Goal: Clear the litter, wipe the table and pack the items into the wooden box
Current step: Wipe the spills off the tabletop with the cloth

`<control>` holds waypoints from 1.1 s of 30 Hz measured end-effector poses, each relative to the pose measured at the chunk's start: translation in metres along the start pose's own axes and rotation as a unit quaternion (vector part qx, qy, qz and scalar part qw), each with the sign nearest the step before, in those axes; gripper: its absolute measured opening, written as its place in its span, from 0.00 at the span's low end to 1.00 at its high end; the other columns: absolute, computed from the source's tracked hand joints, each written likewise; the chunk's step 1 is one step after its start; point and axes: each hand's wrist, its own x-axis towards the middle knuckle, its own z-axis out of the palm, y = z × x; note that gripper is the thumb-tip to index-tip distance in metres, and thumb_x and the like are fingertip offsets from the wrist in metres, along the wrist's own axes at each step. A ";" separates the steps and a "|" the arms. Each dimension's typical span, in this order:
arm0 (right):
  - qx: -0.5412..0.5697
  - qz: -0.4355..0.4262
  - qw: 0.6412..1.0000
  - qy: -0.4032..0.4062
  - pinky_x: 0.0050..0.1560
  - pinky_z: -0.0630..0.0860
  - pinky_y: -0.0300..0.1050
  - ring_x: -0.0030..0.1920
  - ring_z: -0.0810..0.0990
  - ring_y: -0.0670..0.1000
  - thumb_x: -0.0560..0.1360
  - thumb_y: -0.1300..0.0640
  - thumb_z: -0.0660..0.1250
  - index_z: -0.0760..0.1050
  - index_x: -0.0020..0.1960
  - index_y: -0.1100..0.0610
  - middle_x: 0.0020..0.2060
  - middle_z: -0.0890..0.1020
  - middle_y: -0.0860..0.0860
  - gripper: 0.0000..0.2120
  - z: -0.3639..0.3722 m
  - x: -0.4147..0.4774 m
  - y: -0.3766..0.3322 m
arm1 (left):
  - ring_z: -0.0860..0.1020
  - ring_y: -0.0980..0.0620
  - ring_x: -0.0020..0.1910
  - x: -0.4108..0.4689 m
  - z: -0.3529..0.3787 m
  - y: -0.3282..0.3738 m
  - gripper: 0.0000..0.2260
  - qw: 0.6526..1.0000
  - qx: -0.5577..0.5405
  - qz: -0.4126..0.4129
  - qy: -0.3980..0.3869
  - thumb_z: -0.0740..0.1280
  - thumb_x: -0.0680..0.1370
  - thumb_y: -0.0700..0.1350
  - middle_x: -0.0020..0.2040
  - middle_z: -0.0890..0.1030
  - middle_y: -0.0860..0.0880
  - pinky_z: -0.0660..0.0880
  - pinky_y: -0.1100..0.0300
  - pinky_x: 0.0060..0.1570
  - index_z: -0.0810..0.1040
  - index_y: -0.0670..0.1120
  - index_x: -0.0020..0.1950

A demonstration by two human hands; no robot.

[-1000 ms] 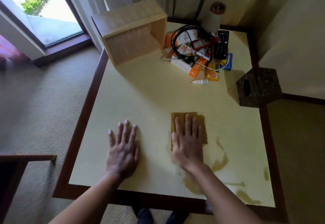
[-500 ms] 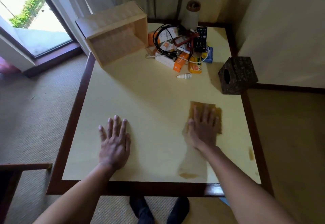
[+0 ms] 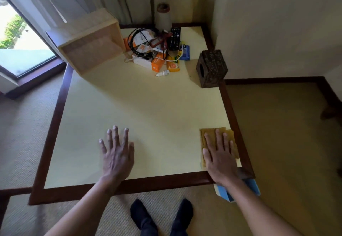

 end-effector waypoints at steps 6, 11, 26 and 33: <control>0.008 -0.150 0.988 -0.028 0.78 0.40 0.64 0.80 0.33 0.58 0.83 0.40 0.44 0.40 0.82 0.41 0.82 0.37 0.52 0.29 0.016 -0.037 -0.059 | 0.41 0.42 0.83 -0.014 0.024 0.059 0.30 0.999 -0.015 0.027 -0.041 0.42 0.83 0.60 0.84 0.44 0.42 0.41 0.36 0.79 0.50 0.51 0.84; -0.012 -0.100 0.995 0.011 0.79 0.43 0.62 0.81 0.37 0.57 0.84 0.39 0.41 0.40 0.81 0.40 0.82 0.39 0.50 0.27 0.006 -0.035 0.038 | 0.36 0.45 0.82 -0.017 0.031 0.075 0.31 0.999 -0.016 0.017 -0.037 0.40 0.83 0.60 0.84 0.40 0.44 0.36 0.38 0.78 0.48 0.51 0.84; 0.003 -0.032 0.999 0.028 0.80 0.47 0.62 0.82 0.41 0.58 0.84 0.40 0.42 0.42 0.82 0.43 0.83 0.44 0.53 0.28 0.009 -0.032 0.068 | 0.38 0.43 0.83 -0.020 0.032 0.079 0.29 1.000 0.001 0.014 -0.017 0.43 0.84 0.58 0.84 0.43 0.42 0.39 0.36 0.78 0.50 0.49 0.84; -0.006 -0.010 1.000 0.011 0.79 0.45 0.64 0.81 0.43 0.63 0.81 0.39 0.38 0.40 0.82 0.45 0.82 0.45 0.57 0.31 -0.023 0.058 0.043 | 0.39 0.43 0.83 -0.019 0.034 0.078 0.29 1.000 0.011 0.012 -0.013 0.42 0.84 0.58 0.84 0.44 0.42 0.41 0.35 0.79 0.49 0.50 0.84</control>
